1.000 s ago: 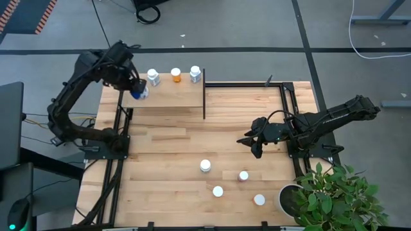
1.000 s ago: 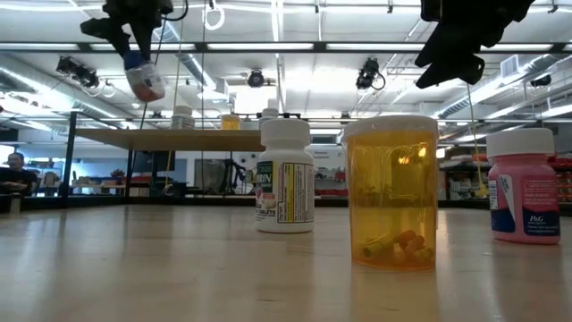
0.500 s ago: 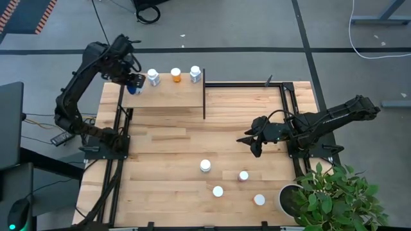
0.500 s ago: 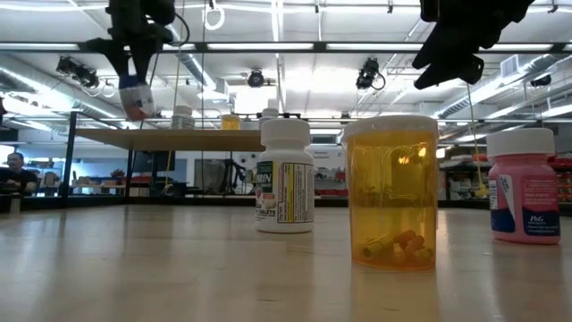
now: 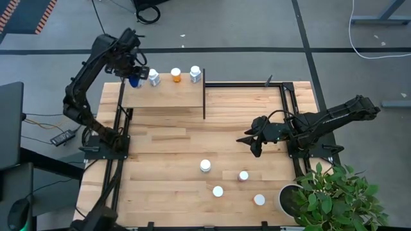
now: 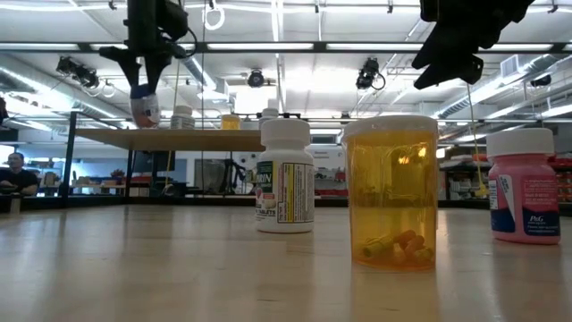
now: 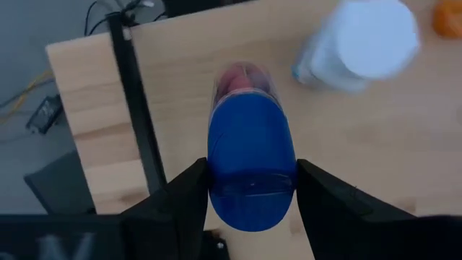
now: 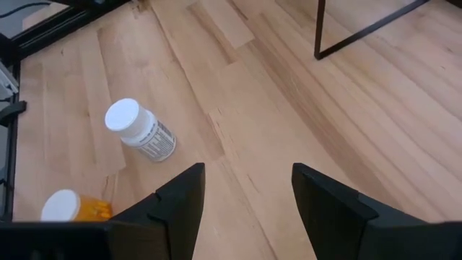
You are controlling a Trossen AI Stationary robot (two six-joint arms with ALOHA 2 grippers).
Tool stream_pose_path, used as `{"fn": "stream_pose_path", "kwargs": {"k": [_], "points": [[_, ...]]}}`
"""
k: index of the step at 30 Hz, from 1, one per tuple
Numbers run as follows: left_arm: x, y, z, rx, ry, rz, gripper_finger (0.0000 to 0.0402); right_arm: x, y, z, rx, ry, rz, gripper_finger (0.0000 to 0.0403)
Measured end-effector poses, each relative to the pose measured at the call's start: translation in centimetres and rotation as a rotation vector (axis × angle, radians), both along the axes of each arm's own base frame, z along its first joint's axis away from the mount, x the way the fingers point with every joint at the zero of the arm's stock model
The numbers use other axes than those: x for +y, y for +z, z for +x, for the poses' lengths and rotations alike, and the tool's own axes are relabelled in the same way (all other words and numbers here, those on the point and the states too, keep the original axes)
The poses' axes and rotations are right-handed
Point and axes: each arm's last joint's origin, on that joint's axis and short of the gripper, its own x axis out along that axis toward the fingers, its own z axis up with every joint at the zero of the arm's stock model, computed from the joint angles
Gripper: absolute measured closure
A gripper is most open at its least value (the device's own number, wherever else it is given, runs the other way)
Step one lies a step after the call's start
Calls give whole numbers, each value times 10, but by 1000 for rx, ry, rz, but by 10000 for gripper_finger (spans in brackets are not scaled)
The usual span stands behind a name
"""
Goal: Pick and place medicine bottles onto shelf by color
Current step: Put the blue pill bottle on the shelf
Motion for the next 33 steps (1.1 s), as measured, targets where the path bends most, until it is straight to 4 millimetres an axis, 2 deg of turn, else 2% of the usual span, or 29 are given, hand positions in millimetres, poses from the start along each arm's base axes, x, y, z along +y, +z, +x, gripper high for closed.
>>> {"fn": "stream_pose_path", "kwargs": {"k": [8, 13, 19, 33], "points": [[15, 2, -2, -36, 174, 9, 210, 0, 0, 0, 5, 20, -22, 187], [22, -4, 0, -35, 240, -8, 215, 0, 0, 0, 17, 54, -56, 187], [26, -8, 0, -16, 285, -6, 210, -1, 0, -7, 44, 60, -57, 187], [35, -16, 0, -14, 333, -39, 202, -1, 1, -7, 38, 50, -36, 187]]}}
